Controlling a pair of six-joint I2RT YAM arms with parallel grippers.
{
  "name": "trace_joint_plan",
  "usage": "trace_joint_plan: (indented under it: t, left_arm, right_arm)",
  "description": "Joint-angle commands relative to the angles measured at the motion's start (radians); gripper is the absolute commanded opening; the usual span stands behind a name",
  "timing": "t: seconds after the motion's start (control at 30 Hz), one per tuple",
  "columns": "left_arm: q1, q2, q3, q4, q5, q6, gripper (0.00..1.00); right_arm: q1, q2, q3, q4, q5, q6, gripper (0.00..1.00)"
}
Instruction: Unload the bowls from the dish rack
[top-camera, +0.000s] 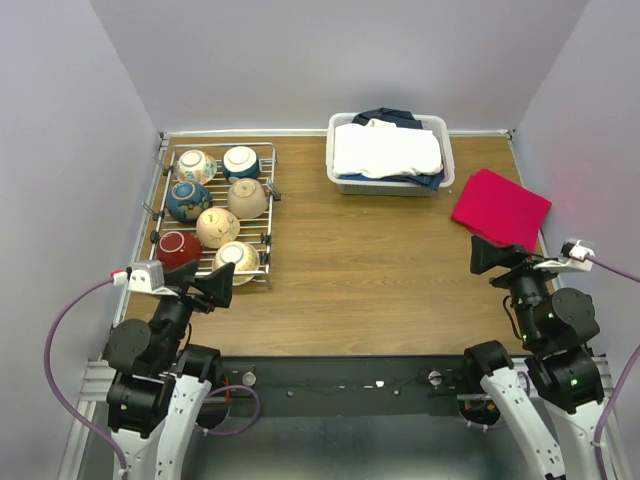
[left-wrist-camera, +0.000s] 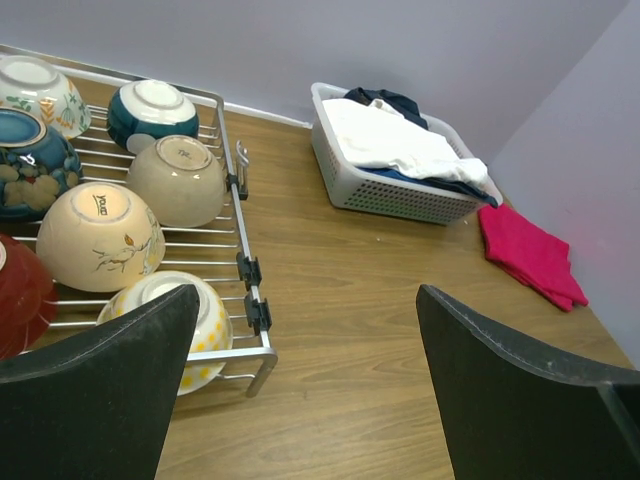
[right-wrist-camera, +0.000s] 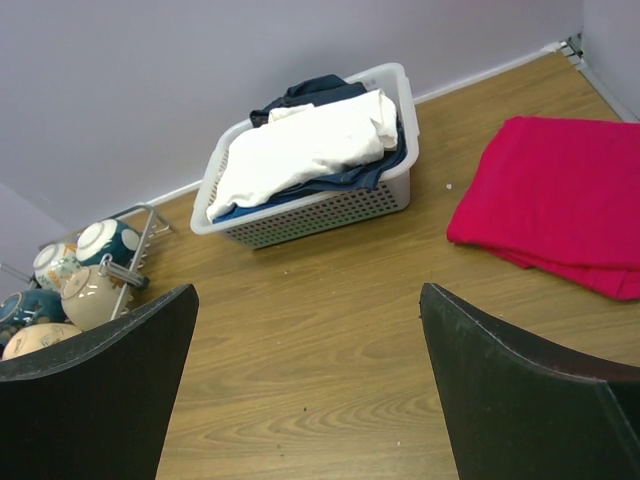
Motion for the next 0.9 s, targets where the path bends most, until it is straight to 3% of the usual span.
trace_joint_plan:
  t: [0.0,0.3,0.53,0.87]
  left_arm:
    - [-0.004,0.014,0.002,0.007,-0.034,-0.007,0.99]
    - [-0.004,0.163,0.074,-0.054,-0.233,0.007,0.99]
    - [-0.003,0.409,0.189,-0.131,-0.261,-0.033,0.99]
    - [-0.004,0.713,0.29,-0.185,-0.213,-0.032,0.99]
  right_arm:
    - [0.004,-0.006,0.008,-0.004,-0.006,0.02,1.0]
    - [0.004,0.073,0.027,-0.008,-0.13,0.017,1.0]
    - [0.002,0.162,0.033,-0.031,-0.328,0.031,1.0]
    - [0.145,0.104,0.001,-0.021,-0.334,0.039,1.0]
